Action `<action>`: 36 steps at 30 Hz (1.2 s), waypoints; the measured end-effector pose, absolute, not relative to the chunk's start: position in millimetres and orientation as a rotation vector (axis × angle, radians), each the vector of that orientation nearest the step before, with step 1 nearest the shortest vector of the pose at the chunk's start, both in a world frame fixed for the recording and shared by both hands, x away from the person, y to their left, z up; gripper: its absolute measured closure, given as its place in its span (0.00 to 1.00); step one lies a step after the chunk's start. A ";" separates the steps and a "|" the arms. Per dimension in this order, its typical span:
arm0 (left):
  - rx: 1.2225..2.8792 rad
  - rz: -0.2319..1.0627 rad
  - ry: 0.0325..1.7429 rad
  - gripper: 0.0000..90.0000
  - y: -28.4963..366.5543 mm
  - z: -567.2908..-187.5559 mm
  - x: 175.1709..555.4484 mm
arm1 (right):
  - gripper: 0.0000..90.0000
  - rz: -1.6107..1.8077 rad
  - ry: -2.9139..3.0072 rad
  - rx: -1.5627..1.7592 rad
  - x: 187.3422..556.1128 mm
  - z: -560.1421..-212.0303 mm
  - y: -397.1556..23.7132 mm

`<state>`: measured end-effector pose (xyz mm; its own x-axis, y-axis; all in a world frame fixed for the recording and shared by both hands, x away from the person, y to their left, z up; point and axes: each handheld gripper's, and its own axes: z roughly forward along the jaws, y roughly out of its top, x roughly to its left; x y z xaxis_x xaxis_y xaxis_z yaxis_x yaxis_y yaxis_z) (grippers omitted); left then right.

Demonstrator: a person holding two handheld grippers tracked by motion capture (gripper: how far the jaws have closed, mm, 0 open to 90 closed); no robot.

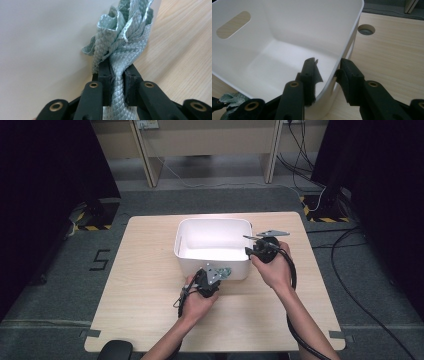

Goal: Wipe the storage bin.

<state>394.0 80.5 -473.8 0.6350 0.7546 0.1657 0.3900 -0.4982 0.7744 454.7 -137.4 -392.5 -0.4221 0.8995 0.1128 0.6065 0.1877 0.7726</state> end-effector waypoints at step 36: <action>2.051 0.696 0.871 0.88 81.8 -443.8 388.7 | 0.74 1.098 2.101 1.416 454.8 -392.7 -137.3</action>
